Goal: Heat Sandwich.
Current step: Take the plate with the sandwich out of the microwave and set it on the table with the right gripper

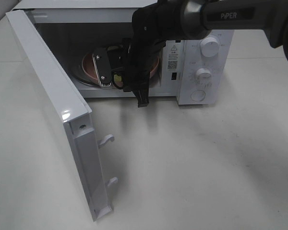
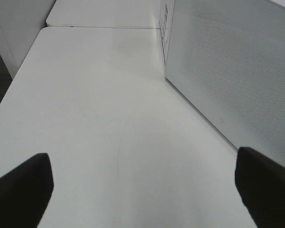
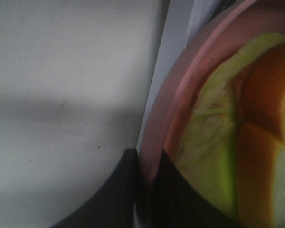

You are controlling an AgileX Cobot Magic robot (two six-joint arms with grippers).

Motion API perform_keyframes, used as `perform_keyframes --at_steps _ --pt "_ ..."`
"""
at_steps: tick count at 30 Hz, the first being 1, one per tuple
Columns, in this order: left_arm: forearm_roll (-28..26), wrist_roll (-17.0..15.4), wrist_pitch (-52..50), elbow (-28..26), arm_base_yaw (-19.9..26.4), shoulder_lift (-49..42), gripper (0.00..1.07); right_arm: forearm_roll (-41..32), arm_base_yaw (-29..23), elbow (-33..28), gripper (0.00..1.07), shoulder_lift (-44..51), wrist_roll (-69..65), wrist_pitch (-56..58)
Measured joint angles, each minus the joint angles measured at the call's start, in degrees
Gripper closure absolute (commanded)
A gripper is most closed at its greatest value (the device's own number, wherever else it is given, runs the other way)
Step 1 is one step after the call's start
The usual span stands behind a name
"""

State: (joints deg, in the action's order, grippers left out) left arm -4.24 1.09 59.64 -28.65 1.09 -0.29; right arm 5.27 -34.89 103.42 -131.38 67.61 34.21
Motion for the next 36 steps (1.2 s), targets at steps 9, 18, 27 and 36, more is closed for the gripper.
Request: perform_keyframes --at_steps 9,18,27,36 --pt "0.0 0.0 0.0 0.0 0.0 0.0 0.09 -0.5 0.0 -8.6 1.07 5.3 7.7 -2.3" --pt "0.0 0.0 0.0 0.0 0.0 0.0 0.09 -2.1 -0.1 -15.2 1.07 10.3 13.4 -4.5" --pt "0.0 0.0 0.0 0.0 0.0 0.0 0.09 -6.7 -0.2 -22.9 1.07 17.2 20.8 -5.7" --pt "0.0 0.0 0.0 0.0 0.0 0.0 0.09 -13.4 -0.1 -29.7 1.07 23.5 28.9 -5.5"
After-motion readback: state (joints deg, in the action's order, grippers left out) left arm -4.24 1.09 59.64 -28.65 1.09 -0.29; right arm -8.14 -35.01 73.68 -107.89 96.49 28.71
